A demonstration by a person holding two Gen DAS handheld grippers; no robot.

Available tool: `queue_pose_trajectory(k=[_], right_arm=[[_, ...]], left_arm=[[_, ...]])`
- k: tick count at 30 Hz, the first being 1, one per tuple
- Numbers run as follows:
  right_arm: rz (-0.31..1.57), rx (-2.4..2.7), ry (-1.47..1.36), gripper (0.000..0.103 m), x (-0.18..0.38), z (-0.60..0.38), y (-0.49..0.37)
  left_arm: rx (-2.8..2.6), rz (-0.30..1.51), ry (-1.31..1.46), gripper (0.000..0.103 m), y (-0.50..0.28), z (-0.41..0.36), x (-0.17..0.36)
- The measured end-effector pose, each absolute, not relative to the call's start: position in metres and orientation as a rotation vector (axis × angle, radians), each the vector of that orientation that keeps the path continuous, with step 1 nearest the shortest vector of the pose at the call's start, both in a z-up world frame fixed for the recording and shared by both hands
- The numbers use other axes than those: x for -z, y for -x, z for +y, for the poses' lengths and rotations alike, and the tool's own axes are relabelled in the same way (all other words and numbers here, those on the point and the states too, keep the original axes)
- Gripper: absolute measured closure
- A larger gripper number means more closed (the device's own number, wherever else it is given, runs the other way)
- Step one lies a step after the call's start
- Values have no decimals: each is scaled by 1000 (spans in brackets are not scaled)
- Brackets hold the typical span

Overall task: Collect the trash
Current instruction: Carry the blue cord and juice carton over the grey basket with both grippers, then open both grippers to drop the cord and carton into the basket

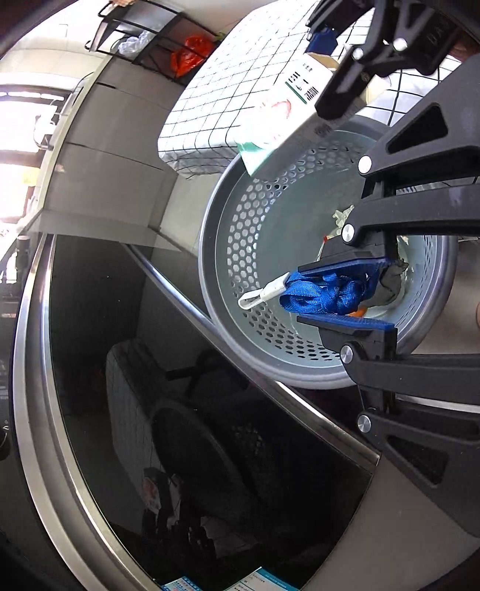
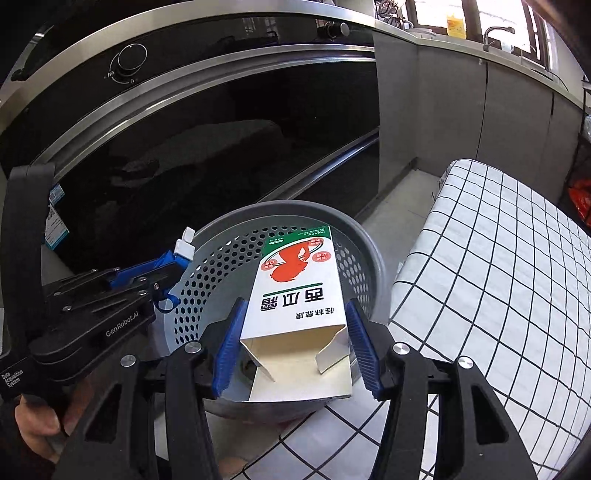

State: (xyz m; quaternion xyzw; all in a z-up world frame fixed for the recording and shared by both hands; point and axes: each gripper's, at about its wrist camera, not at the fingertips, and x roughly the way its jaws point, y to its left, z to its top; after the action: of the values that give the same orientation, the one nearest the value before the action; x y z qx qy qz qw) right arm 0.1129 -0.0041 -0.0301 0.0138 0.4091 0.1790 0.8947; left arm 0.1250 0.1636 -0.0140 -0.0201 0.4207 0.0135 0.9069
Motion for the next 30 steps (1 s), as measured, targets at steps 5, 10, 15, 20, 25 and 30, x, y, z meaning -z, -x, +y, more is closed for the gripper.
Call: queue_pose_trajectory(k=[5,10,15,20,25,30], right_arm=[[857,-387,-31,50,35,2,-117],[862,-389,-52,50,36,2,-122],[845,-391,-57,41,32,0,-121],[835,-371,-74,40,31,-7,-117],[831,-354,-92,40,31,-12,-113],[826,-333,-97,40,31,-13,-109]], left_arm=[[-33,881,46,81,-126,168,14],[-34,881,48,75,-127,171,13],[-45,870,47,50,-124,174,11],[-49,860,46,46,-118,174,9],[-49,855,42,46,-116,175,7],[-50,851,40,45,-116,173,6]])
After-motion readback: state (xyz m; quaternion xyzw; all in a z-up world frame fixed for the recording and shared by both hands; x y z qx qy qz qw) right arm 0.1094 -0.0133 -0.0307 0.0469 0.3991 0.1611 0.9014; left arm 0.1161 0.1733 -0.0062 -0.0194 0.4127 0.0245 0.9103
